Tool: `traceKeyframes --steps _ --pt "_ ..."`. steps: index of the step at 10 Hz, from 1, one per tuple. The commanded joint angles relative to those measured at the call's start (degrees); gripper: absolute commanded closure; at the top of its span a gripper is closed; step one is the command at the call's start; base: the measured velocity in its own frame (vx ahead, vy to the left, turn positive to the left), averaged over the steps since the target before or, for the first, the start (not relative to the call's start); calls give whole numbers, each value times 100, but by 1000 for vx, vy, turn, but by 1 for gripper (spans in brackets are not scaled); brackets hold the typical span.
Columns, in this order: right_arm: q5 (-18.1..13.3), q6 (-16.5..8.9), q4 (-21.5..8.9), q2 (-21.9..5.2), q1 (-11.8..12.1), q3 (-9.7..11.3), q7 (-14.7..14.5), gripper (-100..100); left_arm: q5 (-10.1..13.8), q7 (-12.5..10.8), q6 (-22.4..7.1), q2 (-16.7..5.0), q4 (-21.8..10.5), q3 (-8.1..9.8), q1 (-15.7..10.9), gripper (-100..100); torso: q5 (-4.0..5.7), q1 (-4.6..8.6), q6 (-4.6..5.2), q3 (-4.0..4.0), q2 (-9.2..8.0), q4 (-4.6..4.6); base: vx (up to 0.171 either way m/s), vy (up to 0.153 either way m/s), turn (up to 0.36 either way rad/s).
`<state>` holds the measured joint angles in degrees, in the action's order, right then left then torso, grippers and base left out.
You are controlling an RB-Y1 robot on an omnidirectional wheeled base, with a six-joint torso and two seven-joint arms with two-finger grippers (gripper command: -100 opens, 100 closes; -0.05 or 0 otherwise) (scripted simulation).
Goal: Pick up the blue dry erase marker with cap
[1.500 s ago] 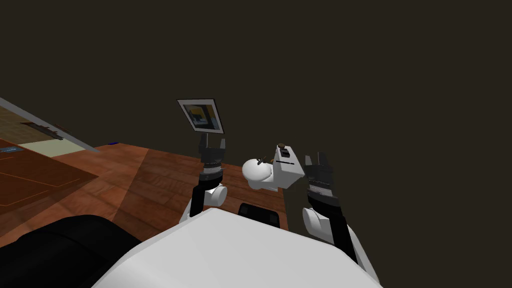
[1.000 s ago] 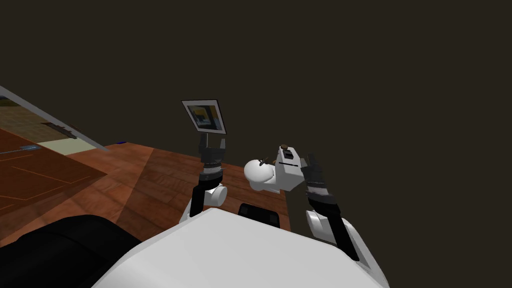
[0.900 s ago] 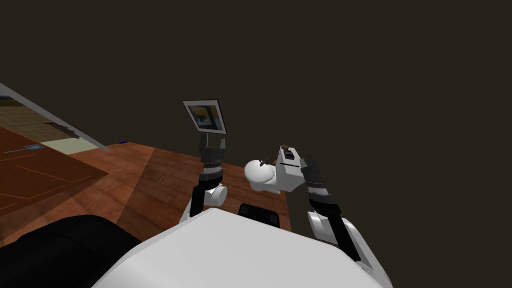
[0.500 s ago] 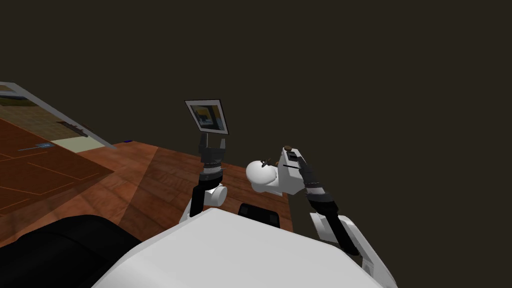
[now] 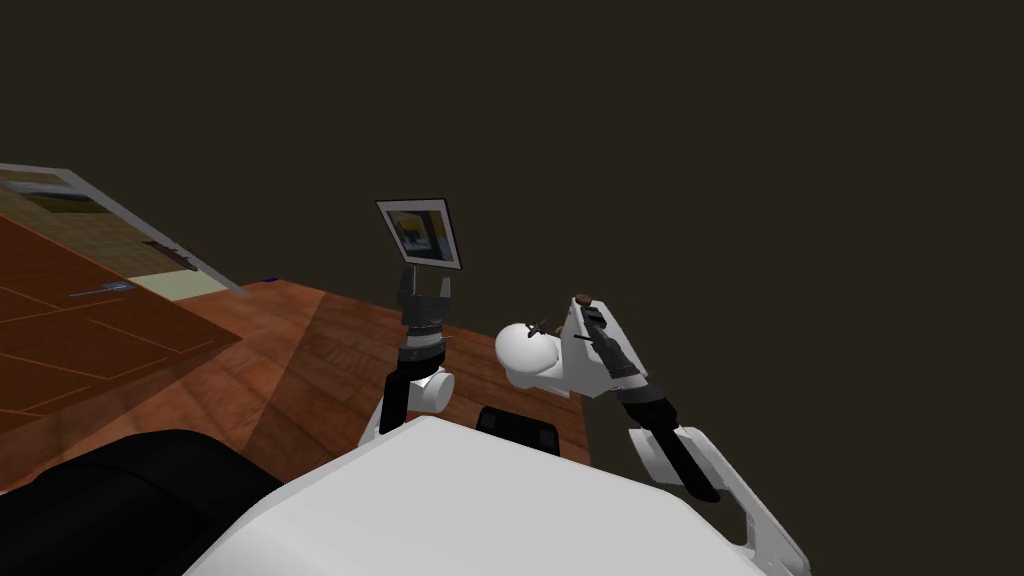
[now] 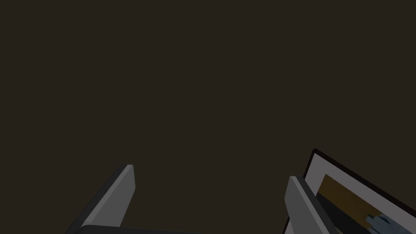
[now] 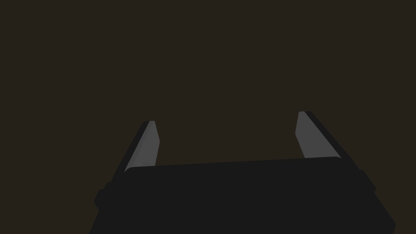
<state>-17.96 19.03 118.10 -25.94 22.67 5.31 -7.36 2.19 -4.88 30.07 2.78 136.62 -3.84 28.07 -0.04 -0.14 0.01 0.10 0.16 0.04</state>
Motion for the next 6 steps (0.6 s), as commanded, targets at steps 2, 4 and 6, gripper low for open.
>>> traceKeyframes --steps 2,4,6 --pt "-334 -74 -283 -444 -114 40 -348 -100 0 0 0 0 0 0 0 0 0 -2 -1 0 1 0 50 56 77" --pt "-491 -102 -426 -746 -164 59 -509 -100 0 0 0 0 0 0 0 0 -1 -3 1 1 1 0 39 40 48" --pt "-648 -129 -580 -1016 -212 78 -671 -100 0 0 0 0 0 0 0 0 -1 -6 -2 -1 -1 0 34 48 81"
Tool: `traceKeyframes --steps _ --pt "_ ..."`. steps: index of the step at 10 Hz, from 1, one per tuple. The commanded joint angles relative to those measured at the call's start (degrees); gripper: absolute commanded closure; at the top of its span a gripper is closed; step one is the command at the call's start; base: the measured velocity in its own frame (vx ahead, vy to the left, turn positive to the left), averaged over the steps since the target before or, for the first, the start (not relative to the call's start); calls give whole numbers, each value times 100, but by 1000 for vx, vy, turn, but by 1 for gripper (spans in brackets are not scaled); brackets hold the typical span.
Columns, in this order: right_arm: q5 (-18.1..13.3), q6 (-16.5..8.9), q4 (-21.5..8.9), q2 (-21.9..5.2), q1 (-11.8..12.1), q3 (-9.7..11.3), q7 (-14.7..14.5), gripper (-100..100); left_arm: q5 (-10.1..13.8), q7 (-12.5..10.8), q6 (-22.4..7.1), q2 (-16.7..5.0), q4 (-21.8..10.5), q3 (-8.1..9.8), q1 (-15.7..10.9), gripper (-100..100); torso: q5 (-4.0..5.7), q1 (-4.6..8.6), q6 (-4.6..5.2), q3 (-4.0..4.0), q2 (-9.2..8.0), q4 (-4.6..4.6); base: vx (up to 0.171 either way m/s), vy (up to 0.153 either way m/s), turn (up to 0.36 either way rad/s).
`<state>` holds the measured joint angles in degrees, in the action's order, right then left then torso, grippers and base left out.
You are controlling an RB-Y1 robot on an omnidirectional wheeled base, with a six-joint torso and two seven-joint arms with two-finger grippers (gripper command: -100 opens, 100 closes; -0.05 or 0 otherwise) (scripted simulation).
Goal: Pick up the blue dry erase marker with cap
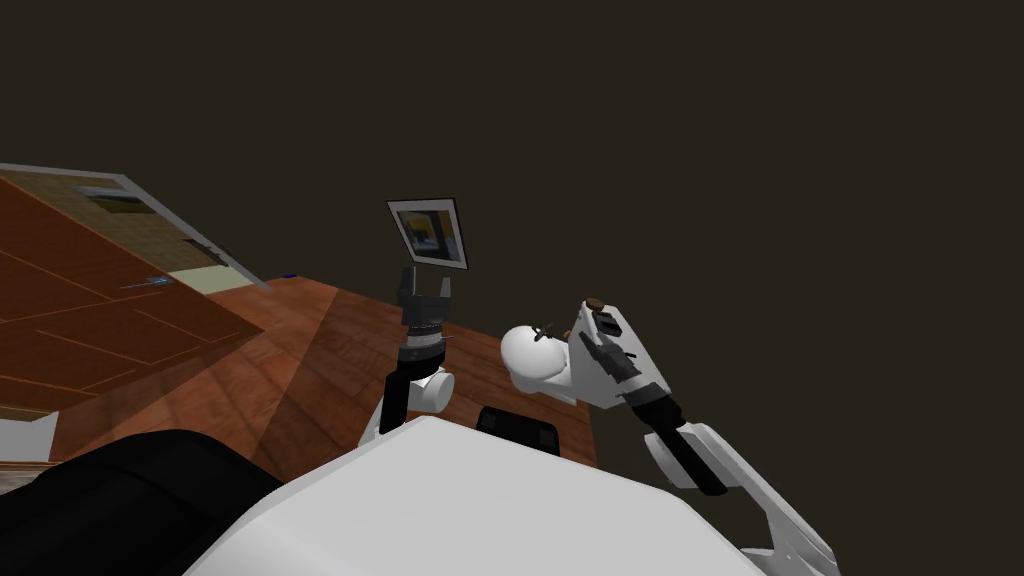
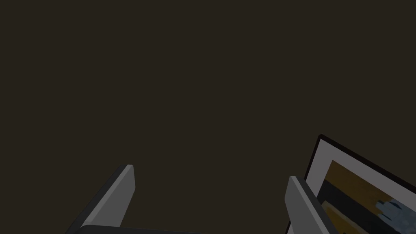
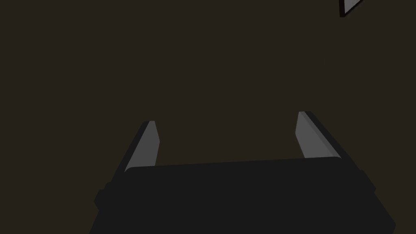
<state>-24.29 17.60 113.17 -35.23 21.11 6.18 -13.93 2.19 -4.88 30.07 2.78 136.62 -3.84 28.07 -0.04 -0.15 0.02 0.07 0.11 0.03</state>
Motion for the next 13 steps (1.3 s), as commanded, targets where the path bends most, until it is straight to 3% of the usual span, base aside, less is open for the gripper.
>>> traceKeyframes --steps 1,5,6,8,9,12,13 --pt "-173 -11 -252 -286 -103 11 -176 -100 0 0 0 0 0 0 0 0 0 0 0 0 0 0 29 35 61" --pt "-650 -70 -753 -927 -234 72 -657 -100 0 0 0 0 0 0 0 0 0 -1 -2 -1 -2 -1 29 49 96" --pt "-650 -70 -822 -948 -234 72 -657 -100 0 0 0 0 0 0 0 0 -1 -7 -1 -1 -1 0 17 51 51" --pt "-964 -96 -1264 -1275 -311 114 -969 -100 0 0 0 0 0 0 -1 0 0 -5 -1 -5 -9 -2 0 58 132" --pt "-964 -96 -1264 -1326 -311 114 -969 -100 0 0 0 0 0 0 -1 0 -2 -8 -2 -7 -12 -3 6 48 54" --pt "-1420 -116 -1894 -1830 -406 176 -1415 -100 0 0 0 0 0 0 -1 0 -2 -9 -1 -8 -13 -3 -6 67 152" --pt "-1420 -116 -1988 -1830 -406 176 -1415 -100 0 0 0 0 0 0 -1 0 -3 -15 -1 -11 -19 -4 -11 60 44"
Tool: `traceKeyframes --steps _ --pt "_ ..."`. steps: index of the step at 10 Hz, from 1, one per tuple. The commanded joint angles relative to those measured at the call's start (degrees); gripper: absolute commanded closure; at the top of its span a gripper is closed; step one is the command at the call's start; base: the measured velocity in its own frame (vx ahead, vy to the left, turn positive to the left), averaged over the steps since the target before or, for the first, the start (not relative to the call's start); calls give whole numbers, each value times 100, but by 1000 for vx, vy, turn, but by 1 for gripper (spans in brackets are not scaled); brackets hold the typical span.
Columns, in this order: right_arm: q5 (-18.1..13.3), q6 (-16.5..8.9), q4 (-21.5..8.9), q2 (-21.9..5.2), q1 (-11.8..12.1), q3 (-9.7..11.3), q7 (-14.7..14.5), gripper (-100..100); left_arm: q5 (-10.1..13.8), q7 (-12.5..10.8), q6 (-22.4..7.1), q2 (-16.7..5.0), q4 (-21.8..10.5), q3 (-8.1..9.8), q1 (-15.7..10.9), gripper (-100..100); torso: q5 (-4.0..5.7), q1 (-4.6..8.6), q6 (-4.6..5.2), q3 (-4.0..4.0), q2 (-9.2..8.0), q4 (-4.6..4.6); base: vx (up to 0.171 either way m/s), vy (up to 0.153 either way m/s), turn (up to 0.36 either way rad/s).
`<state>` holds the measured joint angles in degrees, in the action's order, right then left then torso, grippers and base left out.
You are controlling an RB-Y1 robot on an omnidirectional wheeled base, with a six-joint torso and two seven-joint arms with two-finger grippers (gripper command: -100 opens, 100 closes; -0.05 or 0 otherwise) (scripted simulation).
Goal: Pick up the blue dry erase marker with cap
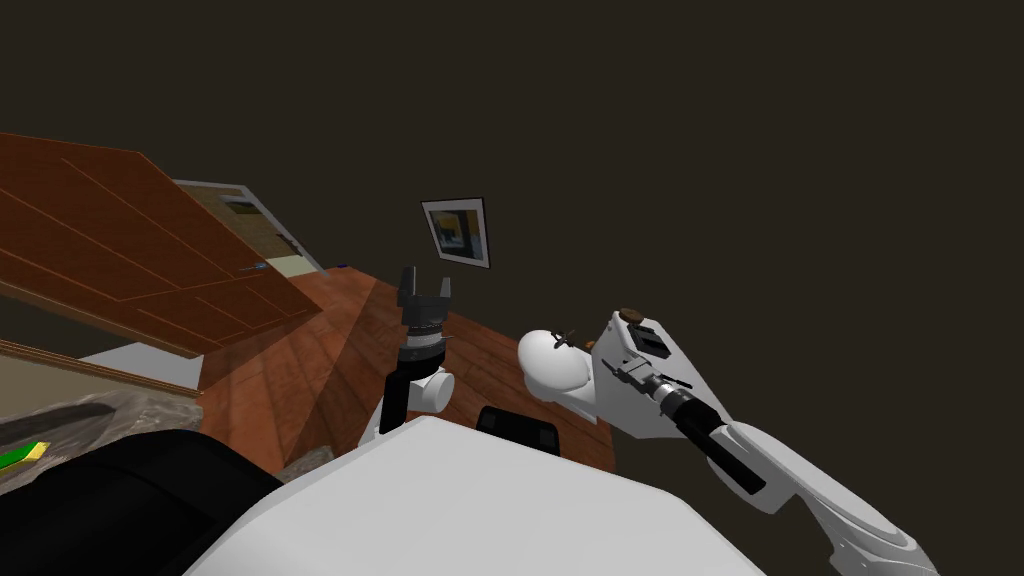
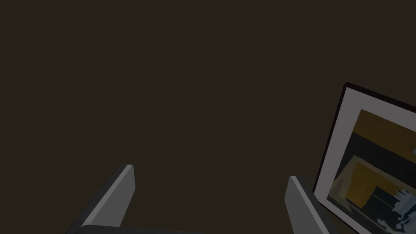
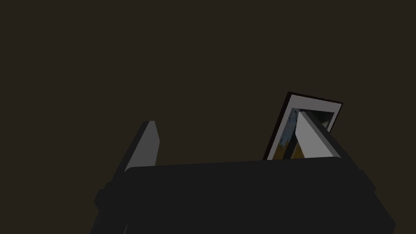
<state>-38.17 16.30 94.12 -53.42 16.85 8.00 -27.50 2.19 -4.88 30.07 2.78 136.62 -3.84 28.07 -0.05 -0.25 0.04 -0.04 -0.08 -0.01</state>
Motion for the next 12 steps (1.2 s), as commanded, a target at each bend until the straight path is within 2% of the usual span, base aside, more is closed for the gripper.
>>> traceKeyframes --steps 1,2,5,7,9,11,12 --pt "-179 11 -286 -162 -8 13 -200 -100 0 0 0 0 0 0 0 0 0 0 0 0 0 0 -2 60 94" --pt "-323 9 -488 -305 -34 33 -339 -100 0 0 0 0 0 0 0 0 -1 2 -2 1 2 0 -15 87 189" --pt "-464 9 -881 -440 -57 51 -474 -100 0 0 0 0 0 0 0 0 0 5 -2 -3 -5 -1 -16 47 75" --pt "-734 11 -1312 -685 -98 87 -734 -100 0 0 0 0 0 0 0 0 1 6 -3 -1 -1 -1 -13 67 153" --pt "-734 11 -1397 -685 -98 87 -734 -100 0 0 0 0 0 0 0 0 0 1 1 -2 -4 -1 -12 39 10" --pt "-985 14 -1861 -903 -134 120 -976 -100 0 0 0 0 0 0 0 0 2 14 -1 -2 -3 -1 -11 43 143" --pt "-985 14 -1889 -903 -134 120 -976 -100 0 0 0 0 0 0 0 0 0 5 -2 -2 -3 -1 -17 50 54"
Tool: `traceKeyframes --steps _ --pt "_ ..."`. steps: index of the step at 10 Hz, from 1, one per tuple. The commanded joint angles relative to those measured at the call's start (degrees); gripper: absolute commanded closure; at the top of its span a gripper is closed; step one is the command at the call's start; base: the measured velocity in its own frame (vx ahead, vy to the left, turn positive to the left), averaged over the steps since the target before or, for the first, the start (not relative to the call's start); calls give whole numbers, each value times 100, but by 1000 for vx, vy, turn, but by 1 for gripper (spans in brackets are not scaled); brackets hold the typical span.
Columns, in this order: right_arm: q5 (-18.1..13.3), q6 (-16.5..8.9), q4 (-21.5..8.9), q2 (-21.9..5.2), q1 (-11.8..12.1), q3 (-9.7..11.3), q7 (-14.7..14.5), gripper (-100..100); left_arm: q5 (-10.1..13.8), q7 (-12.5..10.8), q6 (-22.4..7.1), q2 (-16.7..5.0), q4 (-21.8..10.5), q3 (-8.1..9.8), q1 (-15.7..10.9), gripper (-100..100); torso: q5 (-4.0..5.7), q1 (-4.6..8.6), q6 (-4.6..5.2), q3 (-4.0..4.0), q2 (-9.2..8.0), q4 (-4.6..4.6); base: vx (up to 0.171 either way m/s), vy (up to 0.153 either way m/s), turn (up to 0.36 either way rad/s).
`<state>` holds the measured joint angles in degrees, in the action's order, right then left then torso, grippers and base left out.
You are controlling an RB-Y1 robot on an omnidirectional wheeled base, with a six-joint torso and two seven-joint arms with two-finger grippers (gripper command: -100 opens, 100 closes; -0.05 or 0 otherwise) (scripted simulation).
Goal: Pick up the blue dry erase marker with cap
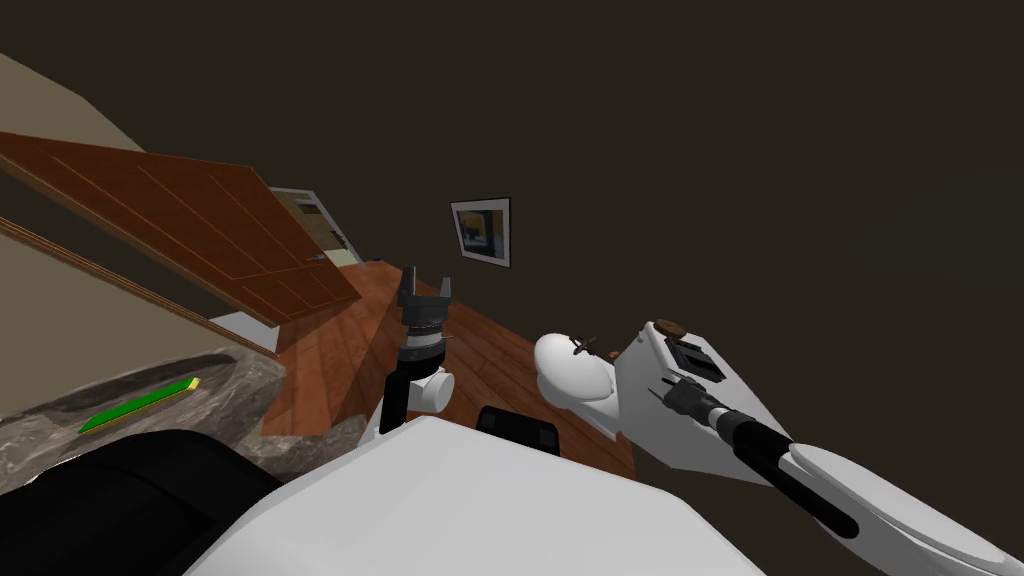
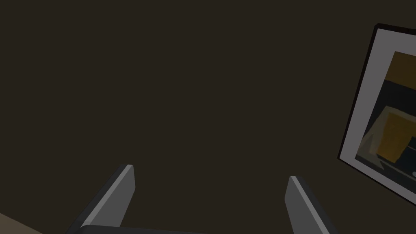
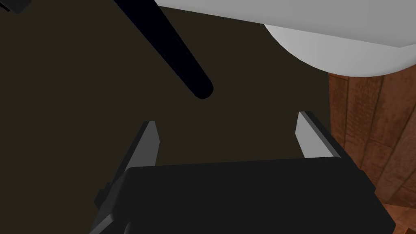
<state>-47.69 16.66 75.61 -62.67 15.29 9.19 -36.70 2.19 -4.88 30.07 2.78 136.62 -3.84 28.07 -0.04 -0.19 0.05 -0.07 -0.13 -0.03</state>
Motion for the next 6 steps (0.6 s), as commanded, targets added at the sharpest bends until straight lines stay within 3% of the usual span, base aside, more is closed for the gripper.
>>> traceKeyframes --steps 1,6 --pt "-150 -22 -270 -77 6 16 -170 -100 0 0 0 0 0 0 0 0 0 0 0 0 0 0 -19 59 103" --pt "-363 -21 -689 -261 -23 42 -378 -100 0 0 0 0 0 0 0 0 -1 2 -2 1 2 0 -9 42 64"
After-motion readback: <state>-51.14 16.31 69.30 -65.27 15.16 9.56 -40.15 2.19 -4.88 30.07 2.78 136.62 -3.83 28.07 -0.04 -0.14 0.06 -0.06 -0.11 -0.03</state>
